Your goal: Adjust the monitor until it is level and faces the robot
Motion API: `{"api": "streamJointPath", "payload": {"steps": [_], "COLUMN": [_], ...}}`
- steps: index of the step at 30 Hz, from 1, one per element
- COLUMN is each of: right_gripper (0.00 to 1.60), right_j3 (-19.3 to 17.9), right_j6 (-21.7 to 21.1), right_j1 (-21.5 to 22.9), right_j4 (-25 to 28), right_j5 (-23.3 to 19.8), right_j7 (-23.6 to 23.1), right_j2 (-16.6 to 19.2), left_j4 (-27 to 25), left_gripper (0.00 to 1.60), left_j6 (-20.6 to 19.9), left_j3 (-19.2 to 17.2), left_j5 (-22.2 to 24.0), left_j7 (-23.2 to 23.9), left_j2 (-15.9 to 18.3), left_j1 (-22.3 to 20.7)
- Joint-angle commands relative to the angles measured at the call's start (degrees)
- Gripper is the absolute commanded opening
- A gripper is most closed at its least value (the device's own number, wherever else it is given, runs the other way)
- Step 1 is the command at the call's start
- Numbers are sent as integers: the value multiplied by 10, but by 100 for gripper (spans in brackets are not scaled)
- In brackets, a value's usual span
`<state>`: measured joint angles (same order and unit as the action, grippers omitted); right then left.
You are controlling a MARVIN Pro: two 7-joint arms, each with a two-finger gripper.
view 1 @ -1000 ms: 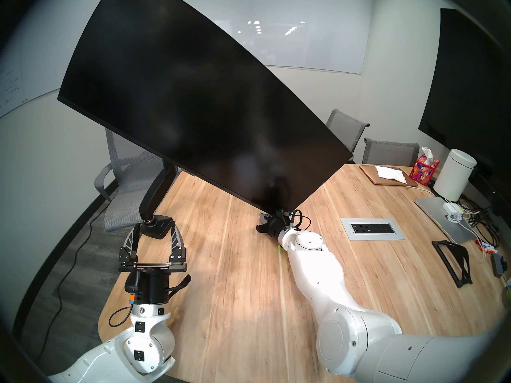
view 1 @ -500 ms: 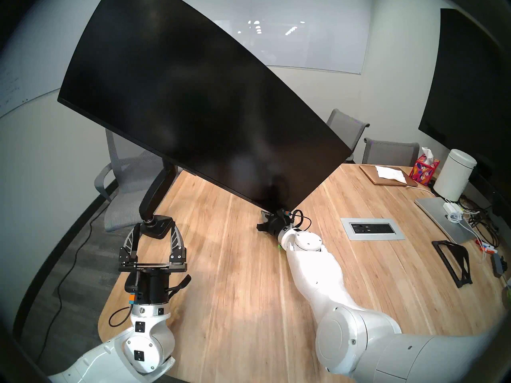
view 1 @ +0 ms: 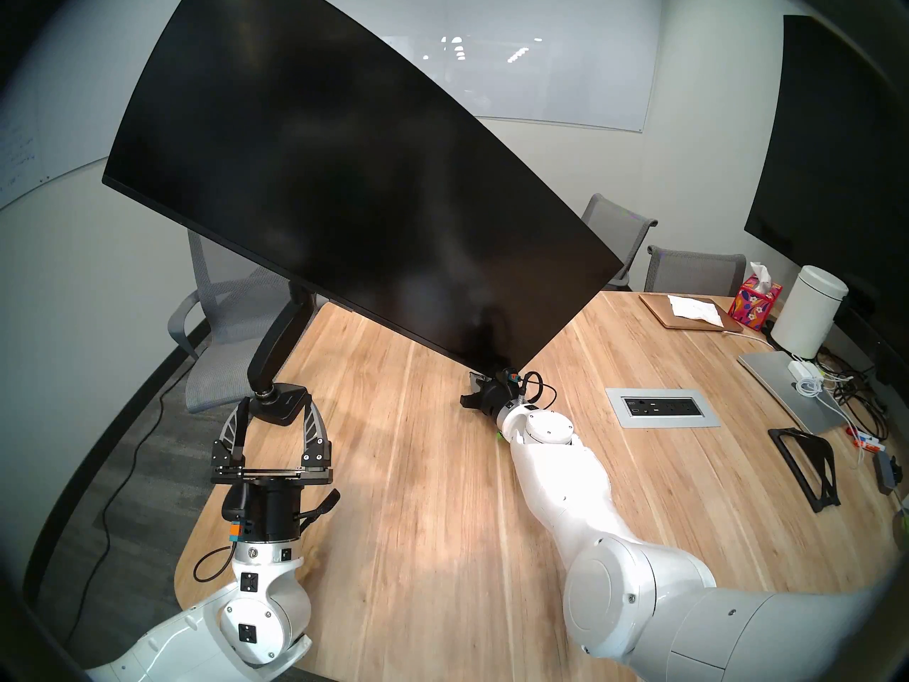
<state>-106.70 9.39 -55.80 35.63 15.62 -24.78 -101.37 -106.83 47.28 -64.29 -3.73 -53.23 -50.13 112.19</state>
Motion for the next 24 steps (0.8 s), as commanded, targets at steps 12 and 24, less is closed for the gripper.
{"api": "streamJointPath", "payload": {"steps": [12,24], "right_gripper": [0,0], "right_j3": [-4,-8], "right_j6": [39,56], "right_j1": [54,61], "right_j4": [11,13], "right_j5": [8,12], "right_j7": [21,35], "right_j2": [24,31], "left_j4": [-7,-6], "left_gripper": [160,160], "left_j6": [2,2], "left_j3": [-1,-1], "left_j5": [-1,-1], "left_j7": [-1,-1], "left_j2": [-1,-1], "left_j1": [-2,-2]}}
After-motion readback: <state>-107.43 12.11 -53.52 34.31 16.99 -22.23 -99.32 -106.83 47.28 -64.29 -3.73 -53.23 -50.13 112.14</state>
